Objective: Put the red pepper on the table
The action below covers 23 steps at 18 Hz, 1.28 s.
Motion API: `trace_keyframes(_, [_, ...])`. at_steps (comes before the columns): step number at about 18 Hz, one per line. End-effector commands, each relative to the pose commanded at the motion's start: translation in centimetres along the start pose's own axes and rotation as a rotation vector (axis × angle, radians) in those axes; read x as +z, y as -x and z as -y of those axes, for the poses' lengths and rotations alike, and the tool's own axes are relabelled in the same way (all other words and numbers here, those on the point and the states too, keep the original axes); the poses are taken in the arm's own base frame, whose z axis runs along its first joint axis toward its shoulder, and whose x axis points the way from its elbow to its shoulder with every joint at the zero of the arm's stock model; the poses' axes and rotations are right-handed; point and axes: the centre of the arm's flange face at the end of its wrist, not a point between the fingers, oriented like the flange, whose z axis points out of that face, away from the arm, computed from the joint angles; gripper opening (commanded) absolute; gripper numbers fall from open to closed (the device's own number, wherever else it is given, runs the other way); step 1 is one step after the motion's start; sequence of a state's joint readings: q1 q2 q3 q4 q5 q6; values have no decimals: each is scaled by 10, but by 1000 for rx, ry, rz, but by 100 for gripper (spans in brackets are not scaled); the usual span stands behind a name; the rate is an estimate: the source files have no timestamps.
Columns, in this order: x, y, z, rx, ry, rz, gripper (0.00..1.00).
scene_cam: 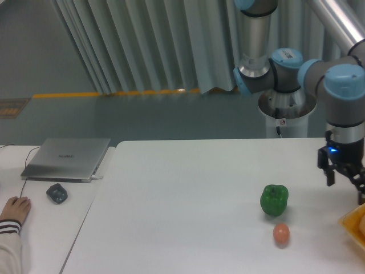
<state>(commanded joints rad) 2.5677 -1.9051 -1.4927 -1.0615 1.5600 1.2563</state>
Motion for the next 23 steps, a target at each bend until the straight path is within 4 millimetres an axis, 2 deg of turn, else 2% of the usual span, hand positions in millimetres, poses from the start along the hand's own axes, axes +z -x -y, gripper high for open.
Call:
trace_keyframes(1, [0,11,-16,-27,8,8,100])
trace_keyframes(6, [22,44,-61,-73,74,69,100])
trace_keyframes(14, [37,62,-68,-50,83,93,100])
trace_keyframes(17, [49,70,-86,-58,96,78,100])
trace_keyframes(23, [60,74,-100,-36,122,69,100])
